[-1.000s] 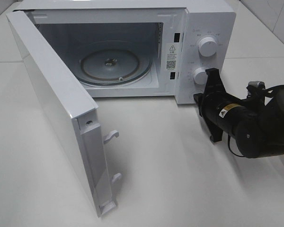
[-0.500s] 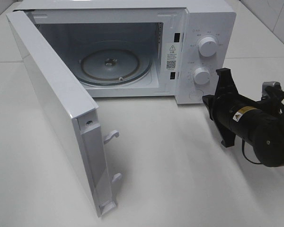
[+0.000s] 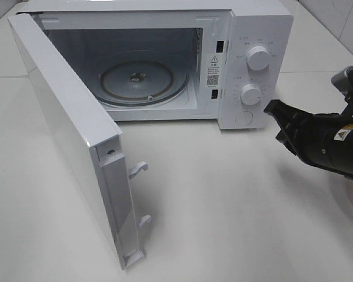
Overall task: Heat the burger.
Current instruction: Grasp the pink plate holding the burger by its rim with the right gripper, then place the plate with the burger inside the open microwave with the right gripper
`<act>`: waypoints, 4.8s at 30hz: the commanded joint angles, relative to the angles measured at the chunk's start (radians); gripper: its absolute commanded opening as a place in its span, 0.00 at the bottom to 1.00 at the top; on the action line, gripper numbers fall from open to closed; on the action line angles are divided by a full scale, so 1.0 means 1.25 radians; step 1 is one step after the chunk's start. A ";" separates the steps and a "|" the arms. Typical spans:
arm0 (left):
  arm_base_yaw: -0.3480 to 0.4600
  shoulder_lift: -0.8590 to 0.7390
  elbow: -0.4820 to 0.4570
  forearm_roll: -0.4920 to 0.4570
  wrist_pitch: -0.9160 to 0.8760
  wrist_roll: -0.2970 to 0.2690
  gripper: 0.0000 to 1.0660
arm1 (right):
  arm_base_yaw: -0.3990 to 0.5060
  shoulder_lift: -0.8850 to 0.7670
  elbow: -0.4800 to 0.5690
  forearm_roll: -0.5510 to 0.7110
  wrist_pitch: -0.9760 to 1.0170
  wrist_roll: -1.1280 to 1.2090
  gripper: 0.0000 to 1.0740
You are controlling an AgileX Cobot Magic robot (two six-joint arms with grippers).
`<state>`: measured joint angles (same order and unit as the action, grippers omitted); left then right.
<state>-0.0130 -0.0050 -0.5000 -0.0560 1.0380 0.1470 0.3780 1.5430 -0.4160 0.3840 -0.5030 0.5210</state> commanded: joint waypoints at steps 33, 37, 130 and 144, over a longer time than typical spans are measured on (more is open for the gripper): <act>-0.005 -0.013 0.002 -0.002 -0.002 -0.002 0.95 | -0.103 -0.132 -0.273 -0.445 0.900 -0.176 0.94; -0.005 -0.013 0.002 -0.002 -0.002 -0.002 0.95 | -0.163 -0.109 -0.273 -0.478 0.934 -0.178 0.92; -0.005 -0.013 0.002 -0.002 -0.002 -0.002 0.95 | -0.337 0.267 -0.371 -0.493 0.965 -0.266 0.00; -0.005 -0.013 0.002 -0.002 -0.002 -0.002 0.95 | -0.210 0.162 -0.323 -0.621 1.006 -0.212 0.00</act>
<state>-0.0130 -0.0050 -0.5000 -0.0560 1.0380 0.1470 0.0860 1.7930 -0.8480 -0.3490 0.7380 0.2230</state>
